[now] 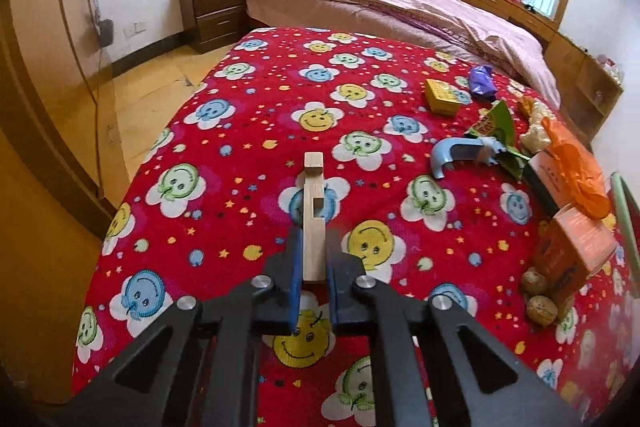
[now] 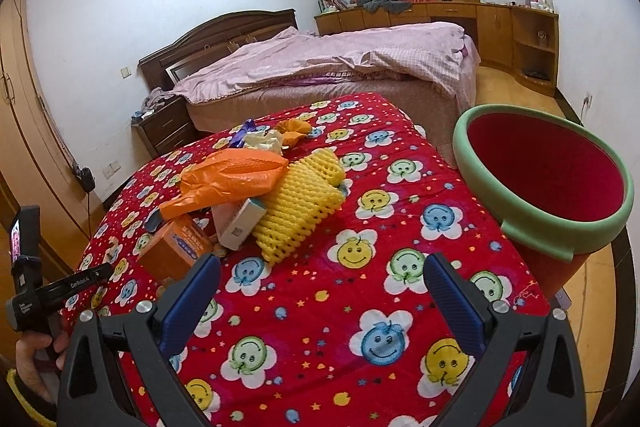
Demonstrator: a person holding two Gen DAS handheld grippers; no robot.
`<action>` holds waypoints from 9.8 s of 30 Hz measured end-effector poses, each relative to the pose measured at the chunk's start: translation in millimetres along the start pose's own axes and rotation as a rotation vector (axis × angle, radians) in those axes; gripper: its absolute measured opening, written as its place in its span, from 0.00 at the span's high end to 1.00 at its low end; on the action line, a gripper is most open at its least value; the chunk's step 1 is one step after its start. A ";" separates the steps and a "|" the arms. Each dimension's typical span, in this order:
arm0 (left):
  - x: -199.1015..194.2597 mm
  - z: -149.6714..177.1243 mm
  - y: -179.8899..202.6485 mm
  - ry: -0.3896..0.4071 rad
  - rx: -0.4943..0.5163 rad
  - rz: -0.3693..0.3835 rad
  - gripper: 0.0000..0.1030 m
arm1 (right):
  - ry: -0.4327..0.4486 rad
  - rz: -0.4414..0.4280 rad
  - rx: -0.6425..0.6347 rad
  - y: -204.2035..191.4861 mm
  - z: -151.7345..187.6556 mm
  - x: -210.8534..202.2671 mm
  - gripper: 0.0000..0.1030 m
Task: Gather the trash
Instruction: 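Grasp the light wooden stick on the bedspread with the left tool, then grasp the orange mesh bag with the right tool while the left tool holds the stick, then carry stick and orange bag over the green-rimmed bucket and open both tools, then grasp the orange-brown cardboard box with the left tool while the right tool approaches the foam, then grasp the yellow foam mesh sleeve with the right tool while the left tool holds the box, then carry box and foam sleeve over the bucket and open both tools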
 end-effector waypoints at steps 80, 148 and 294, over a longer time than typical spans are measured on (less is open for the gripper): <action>-68.2 -43.1 243.8 0.069 0.297 0.442 0.91 | 0.018 0.167 0.072 119.5 -87.5 -26.1 0.74; -70.9 -19.3 295.2 0.015 0.370 0.440 0.59 | 0.027 0.212 0.230 159.0 -55.8 -56.6 0.31; -53.2 19.3 446.1 -0.002 0.571 0.632 0.47 | 0.032 0.225 0.285 237.1 -50.0 -41.0 0.83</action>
Point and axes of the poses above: each gripper's, at about its wrist camera, not at the fingertips, and x roughly the way its jaws point, y to its right, z to its underside, the point moved 4 cm from there along x, roughly the way its jaws point, and after that the axes turned 4 degrees about y, right-handed, at the moved point
